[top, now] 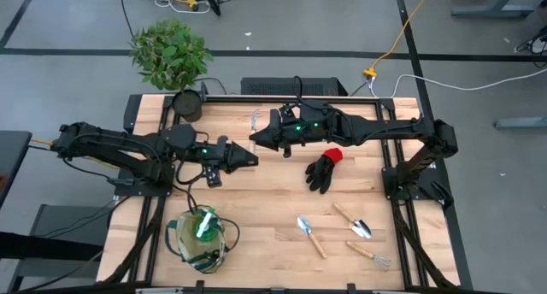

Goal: Pick & Place Garden tools in Gardening bag
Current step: Put the top hand rake into the gardening bag

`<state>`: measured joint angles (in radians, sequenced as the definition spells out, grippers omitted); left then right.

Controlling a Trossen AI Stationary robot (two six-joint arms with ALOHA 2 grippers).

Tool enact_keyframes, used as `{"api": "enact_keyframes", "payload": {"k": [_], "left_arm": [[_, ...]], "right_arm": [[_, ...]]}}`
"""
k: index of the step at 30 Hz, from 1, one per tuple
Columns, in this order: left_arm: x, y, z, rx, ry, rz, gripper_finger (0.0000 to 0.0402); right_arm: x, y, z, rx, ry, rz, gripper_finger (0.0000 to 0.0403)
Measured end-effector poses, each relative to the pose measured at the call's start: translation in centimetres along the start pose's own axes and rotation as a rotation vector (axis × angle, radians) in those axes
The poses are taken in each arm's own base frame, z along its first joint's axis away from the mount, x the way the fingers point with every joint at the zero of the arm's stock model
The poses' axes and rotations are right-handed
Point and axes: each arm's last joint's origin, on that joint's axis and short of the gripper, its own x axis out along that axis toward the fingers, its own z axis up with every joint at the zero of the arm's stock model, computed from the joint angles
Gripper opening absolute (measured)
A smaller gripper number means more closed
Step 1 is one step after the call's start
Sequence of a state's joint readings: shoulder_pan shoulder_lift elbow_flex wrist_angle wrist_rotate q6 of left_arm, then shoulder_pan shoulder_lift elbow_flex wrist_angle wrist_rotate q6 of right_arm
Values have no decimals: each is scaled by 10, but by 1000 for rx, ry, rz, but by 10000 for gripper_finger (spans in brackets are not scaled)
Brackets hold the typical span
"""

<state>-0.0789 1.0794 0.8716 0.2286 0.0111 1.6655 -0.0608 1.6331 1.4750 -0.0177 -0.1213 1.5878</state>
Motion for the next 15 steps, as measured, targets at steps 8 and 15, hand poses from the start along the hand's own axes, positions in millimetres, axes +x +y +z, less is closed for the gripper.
{"api": "enact_keyframes", "payload": {"k": [8,15], "left_arm": [[3,-4,0,-20,23,-25,224],[5,-2,0,-13,48,2,223]], "right_arm": [[0,0,0,-11,0,4,61],[0,0,0,-16,0,4,61]]}}
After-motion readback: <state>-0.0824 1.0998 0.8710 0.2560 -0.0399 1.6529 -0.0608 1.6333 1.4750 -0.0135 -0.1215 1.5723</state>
